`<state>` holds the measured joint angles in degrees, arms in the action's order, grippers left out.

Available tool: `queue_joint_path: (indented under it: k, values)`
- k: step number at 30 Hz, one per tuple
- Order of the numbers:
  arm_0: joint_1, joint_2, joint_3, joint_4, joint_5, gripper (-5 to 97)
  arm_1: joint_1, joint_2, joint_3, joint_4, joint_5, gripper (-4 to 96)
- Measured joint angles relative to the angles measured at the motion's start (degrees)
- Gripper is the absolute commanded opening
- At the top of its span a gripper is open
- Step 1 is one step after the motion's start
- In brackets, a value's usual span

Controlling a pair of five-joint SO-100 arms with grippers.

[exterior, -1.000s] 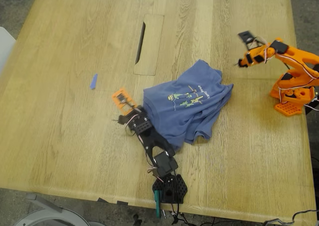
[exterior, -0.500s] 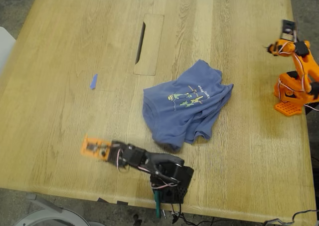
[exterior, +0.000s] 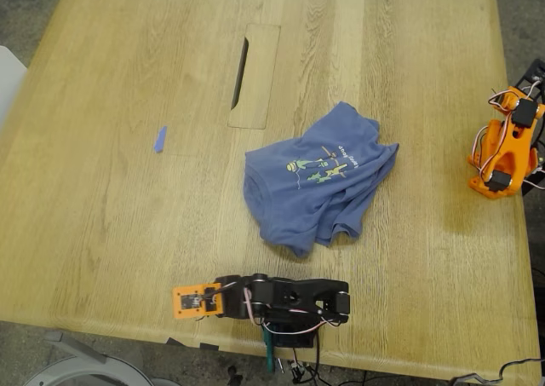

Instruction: Fold a T-shirt

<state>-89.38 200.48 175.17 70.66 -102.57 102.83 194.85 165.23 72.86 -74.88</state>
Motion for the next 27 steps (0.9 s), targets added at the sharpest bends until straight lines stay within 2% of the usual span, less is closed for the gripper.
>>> queue_joint_path:
  k: [13, 27]
  values:
    - [-0.97, 0.00, 0.35, 4.13, -4.75, 0, 10.99, 0.44, 1.41, 6.68, -3.16, 0.0]
    - [-2.11, 0.00, 1.41, 4.48, -4.83, 0, 13.10, 0.53, 1.67, 8.70, -3.69, 0.0]
